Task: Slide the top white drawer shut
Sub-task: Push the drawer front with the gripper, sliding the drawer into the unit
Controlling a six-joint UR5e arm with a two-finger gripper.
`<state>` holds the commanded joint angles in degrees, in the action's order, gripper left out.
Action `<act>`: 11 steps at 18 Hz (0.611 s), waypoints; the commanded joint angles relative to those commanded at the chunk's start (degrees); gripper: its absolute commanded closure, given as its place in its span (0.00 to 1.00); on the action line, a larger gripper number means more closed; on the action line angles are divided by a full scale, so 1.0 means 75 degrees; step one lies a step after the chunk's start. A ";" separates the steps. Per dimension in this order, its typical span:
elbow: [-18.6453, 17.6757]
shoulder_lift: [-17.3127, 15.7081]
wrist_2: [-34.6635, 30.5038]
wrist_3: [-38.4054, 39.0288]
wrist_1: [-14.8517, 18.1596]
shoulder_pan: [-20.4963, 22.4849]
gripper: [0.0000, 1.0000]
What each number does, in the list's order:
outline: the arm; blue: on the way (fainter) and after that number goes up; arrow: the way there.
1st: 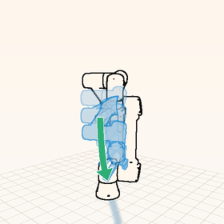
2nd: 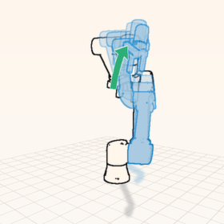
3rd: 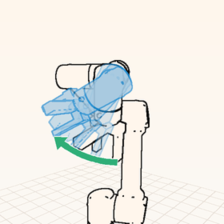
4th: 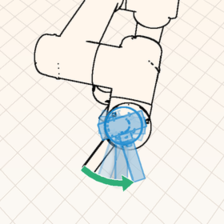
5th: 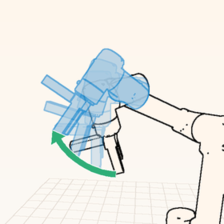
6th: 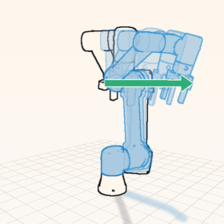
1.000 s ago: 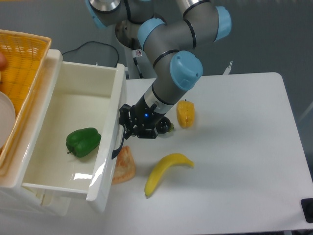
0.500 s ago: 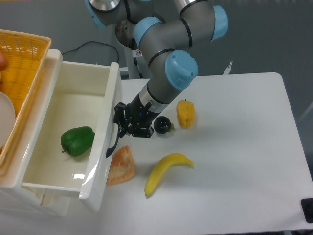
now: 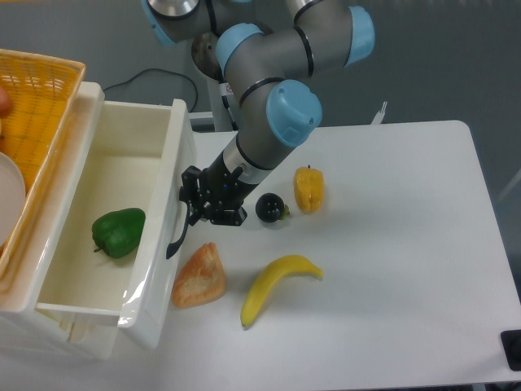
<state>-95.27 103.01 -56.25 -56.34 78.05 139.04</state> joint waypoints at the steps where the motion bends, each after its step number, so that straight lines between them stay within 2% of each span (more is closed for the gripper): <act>1: 0.0000 0.0000 0.0023 0.0070 0.0000 -0.0035 1.00; 11: 0.0000 0.0023 0.0071 0.0328 -0.0059 -0.0351 1.00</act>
<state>-95.27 103.18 -55.72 -53.88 77.61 136.41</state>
